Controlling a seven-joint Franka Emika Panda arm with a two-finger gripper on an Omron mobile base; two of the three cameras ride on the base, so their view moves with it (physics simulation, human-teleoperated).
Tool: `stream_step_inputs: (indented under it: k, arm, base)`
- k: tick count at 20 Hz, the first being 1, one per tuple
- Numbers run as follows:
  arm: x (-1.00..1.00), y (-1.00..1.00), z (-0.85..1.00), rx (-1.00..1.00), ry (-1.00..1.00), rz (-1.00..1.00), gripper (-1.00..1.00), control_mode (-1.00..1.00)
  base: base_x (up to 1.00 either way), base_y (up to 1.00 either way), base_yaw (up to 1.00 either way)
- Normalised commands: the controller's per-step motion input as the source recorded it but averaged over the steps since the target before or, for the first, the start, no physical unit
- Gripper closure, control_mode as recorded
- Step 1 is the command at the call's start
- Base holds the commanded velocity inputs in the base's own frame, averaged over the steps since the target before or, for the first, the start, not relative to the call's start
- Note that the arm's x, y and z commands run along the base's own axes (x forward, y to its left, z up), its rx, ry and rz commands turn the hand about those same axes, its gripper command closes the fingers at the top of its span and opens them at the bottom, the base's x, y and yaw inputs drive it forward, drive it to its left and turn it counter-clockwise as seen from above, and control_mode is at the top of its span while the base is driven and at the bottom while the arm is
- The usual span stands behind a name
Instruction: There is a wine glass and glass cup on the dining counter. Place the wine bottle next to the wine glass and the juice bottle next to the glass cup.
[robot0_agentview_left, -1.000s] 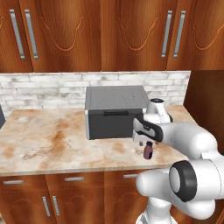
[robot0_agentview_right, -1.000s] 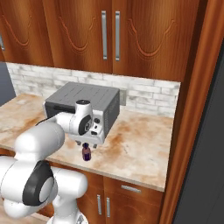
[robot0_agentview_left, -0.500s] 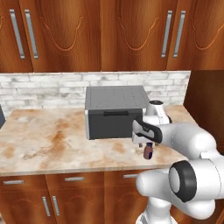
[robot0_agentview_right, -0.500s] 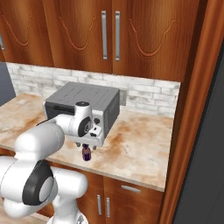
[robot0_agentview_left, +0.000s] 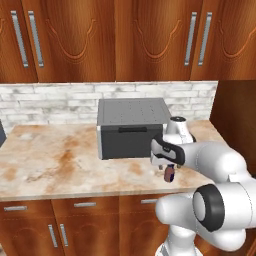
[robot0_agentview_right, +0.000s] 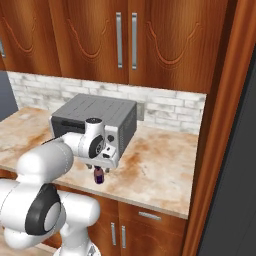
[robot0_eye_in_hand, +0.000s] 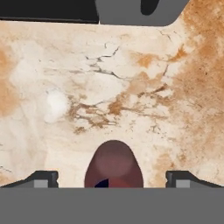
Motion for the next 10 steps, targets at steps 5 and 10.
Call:
stream_step_inputs:
  k: [5,10]
  arm:
    - [0.07,0.00,-0.11,0.00,0.03,-0.01,1.00,-1.00]
    - [-0.03,0.00,0.02,0.00,0.00,0.00,1.00,-1.00]
  base:
    - [0.00,0.00,0.00]
    - [0.00,0.00,0.00]
